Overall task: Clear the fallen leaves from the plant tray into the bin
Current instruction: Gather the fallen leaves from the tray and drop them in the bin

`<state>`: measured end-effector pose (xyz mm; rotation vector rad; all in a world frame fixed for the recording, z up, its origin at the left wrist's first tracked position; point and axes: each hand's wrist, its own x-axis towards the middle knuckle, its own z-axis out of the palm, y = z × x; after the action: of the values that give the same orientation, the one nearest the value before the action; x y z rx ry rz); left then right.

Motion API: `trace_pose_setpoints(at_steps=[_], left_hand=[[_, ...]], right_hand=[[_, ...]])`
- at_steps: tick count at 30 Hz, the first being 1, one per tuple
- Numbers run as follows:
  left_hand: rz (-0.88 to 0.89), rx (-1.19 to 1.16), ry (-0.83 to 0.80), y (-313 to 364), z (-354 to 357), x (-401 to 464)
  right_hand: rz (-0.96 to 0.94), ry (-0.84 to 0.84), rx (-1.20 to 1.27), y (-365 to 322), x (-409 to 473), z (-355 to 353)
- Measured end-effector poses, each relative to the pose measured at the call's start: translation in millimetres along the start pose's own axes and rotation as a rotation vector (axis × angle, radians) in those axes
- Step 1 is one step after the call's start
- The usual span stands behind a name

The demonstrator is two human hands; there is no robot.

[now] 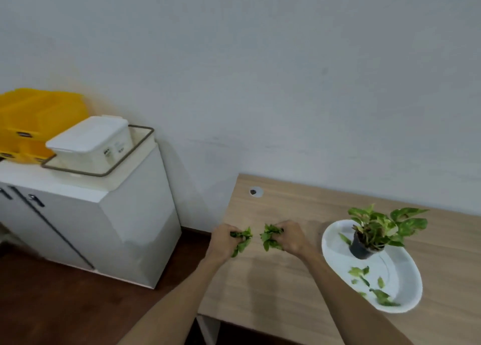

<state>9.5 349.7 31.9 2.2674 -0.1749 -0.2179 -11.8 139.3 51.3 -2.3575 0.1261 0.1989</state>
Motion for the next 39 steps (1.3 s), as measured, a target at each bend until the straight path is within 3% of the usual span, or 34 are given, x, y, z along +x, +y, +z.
trace_pose_setpoints(at_steps=[12, 22, 27, 34, 39], left_hand=[[-0.213, -0.008, 0.184, -145.8, -96.0, -24.6], [-0.32, -0.062, 0.143, -230.0, -108.8, -18.3], [-0.409, -0.116, 0.203, -282.6, -91.6, -16.4], [-0.692, -0.242, 0.115, -380.5, -27.0, -25.0], [-0.852, -0.344, 0.181, -437.2, 22.1, -18.8]], right_hand=[[-0.118, -0.19, -0.071, -103.4, 41.3, 144.7], [0.001, -0.331, -0.054, -115.6, 73.1, 251.2], [0.083, -0.389, -0.057, -108.7, 105.1, 306.7], [0.335, -0.475, -0.126, -61.1, 118.4, 401.8], [0.605, -0.333, 0.011, -31.9, 116.1, 458.6]])
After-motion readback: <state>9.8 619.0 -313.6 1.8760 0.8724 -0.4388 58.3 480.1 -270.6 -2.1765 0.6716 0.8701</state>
